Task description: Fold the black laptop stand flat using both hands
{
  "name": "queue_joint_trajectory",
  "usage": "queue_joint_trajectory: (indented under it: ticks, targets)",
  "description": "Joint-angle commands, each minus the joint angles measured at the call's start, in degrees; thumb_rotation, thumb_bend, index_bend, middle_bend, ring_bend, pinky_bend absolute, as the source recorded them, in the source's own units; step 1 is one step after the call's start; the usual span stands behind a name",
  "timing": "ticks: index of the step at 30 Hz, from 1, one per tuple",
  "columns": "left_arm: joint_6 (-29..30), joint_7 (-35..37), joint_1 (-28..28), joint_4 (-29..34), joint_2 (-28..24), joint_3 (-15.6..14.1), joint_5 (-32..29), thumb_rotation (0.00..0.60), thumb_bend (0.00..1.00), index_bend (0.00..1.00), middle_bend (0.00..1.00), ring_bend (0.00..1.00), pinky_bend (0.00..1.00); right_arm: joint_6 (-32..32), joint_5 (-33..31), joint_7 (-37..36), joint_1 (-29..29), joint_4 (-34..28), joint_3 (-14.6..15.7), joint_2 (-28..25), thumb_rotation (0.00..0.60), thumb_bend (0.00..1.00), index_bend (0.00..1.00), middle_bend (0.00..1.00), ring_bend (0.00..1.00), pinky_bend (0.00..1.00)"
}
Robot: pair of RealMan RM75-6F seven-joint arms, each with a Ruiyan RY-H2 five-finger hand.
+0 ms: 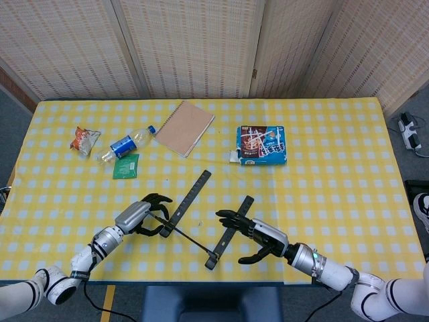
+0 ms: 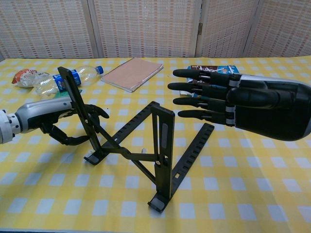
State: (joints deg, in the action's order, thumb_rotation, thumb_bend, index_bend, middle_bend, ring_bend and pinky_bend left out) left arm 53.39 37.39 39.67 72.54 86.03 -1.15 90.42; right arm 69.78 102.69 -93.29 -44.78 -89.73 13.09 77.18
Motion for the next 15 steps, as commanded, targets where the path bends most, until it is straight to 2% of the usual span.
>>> queue_joint_trajectory:
  ticks: [1,15]
  targets:
    - [0.19,-0.13,-0.01,-0.1,0.15,-0.08,-0.02,0.6,0.46,0.5,0.21,0.13,0.02,0.02,0.06,-0.07,0.08,0.14,-0.02,0.07,0.511,0.12,0.0,0.0,0.0,0.0]
    - [0.27,-0.19,-0.27,0.07,0.55,-0.12,-1.3,0.6,0.46,0.52,0.22,0.14,0.04,0.24,0.29,-0.54,0.59,0.76,0.12,0.19,0.509,0.12,0.0,0.0,0.0,0.0]
